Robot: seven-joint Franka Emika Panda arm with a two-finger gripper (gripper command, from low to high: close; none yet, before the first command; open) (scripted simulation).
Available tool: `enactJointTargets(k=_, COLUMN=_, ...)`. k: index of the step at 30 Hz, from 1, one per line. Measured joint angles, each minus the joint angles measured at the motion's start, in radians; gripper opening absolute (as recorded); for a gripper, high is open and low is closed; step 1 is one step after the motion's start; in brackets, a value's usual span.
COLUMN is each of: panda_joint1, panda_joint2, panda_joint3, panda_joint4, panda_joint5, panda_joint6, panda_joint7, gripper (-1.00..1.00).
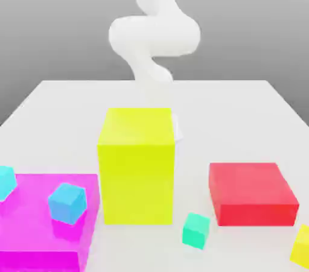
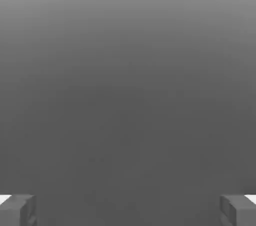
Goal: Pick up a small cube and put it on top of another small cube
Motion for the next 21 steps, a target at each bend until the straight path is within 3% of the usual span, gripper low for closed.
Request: enactJointTargets(k=21, panda_joint1=0.188, panda_joint2=0.768, panda_joint3=0.194, panda_joint4=0.059, panda_joint5=-0.135, panda_joint6=0.185, panda_joint7=-0.135, gripper=0.0)
